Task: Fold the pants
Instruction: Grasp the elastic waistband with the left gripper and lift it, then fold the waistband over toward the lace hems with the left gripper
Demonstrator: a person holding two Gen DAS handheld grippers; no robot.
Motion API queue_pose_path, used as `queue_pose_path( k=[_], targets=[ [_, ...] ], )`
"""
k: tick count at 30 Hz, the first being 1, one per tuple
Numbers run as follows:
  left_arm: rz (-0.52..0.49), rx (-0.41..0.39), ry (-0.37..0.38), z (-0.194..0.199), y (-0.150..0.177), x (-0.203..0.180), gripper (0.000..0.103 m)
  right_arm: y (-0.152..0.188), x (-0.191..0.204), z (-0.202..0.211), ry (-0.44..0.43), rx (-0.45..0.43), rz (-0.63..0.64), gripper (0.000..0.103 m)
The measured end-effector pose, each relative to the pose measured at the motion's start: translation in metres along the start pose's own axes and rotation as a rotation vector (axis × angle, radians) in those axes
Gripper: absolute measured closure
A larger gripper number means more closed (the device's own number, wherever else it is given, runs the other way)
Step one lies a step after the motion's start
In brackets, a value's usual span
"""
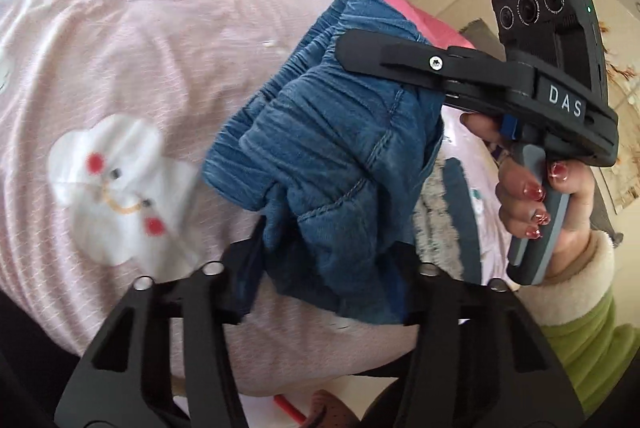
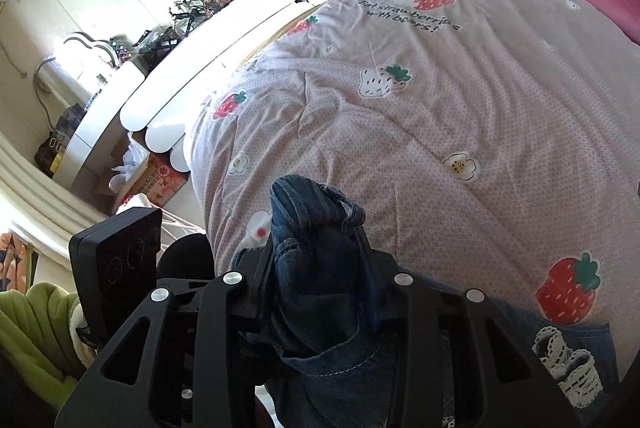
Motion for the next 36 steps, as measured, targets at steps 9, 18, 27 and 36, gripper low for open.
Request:
queue_pose_path(
  k=[9, 18, 27, 36],
  targets=[
    [-0.146, -0.013, 0.010, 0.004, 0.006, -0.058, 0.072, 0.022, -0.020, 0.063, 0.039, -0.107, -0.048, 0.070],
    [-0.255, 0.016, 0.003, -0.015, 0.012, -0.102, 0.072, 0.061, -0.040, 0.113, 0.085, -0.175, -0.097, 0.070],
    [-0.313, 0.040, -0.011, -0.031, 0.026, -0.131, 0.072, 0.089, -0.049, 0.136, 0.106, -0.216, -0.129, 0.070],
    [-0.333, 0.052, -0.015, -0.039, 0.032, -0.147, 0.072, 0.101, -0.052, 0.142, 0.119, -0.227, -0.138, 0.070]
  ],
)
Point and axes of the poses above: each gripper's, at about its wrist camera, not at the fingertips, and z roughly against the way its jaws point, x to its left, y to its underside, the point moved 2 cm from there along -z, roughly the way its jaws point, and after that the axes turned 12 degrees about z, right-handed, at the moved point
